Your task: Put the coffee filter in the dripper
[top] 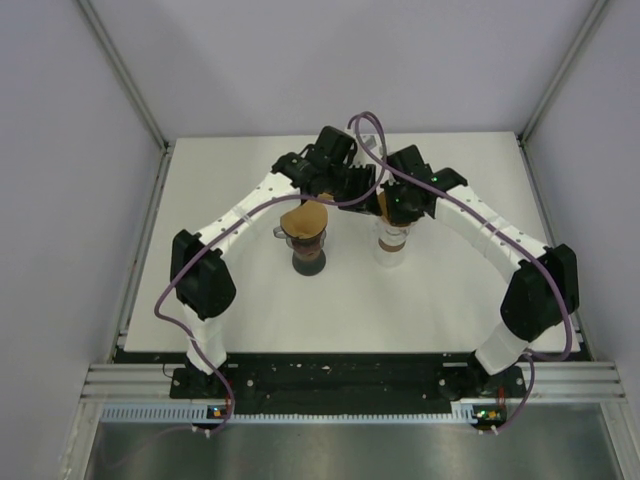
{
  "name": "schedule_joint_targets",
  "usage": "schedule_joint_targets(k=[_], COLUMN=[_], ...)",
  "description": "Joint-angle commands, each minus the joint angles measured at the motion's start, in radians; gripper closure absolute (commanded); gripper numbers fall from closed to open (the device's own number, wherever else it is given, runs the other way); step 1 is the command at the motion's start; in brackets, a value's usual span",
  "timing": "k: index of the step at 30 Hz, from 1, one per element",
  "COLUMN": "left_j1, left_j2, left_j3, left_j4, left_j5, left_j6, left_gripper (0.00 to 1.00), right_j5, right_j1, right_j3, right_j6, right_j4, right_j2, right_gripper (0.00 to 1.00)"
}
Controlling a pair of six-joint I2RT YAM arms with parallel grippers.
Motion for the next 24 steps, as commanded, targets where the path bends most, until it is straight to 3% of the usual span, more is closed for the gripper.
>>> schedule_joint_targets(k=[1,16,19,24], left_j1=[0.014,0.031,0.031,0.031], left_j2=[-0.013,-0.017,0.011,0.036], left_j3=[0.028,0.091,0.100,0.068], left_j4=[0.024,0.005,0.012,0.024], left_j5=[0.023,0.059,0.085,0.098], left_j6=[0.011,0.028,0.043,0.042], left_gripper=[0.59,0.48,0.49,0.60], right_j5=[0.003,-0.003,-0.005,-0.011], right_j1=[0.027,0.029,0.027,0.027], right_j3=[-0.003,0.012,0.018,0.041], right_j6=[0.000,-0.003,-0.005,-0.015], right_j4=[-0.019,-0.019,-0.020,-0.023], right_j2=[0.057,0.054,0.055,0.048], right_gripper=[1.00,1.00,1.00,1.00])
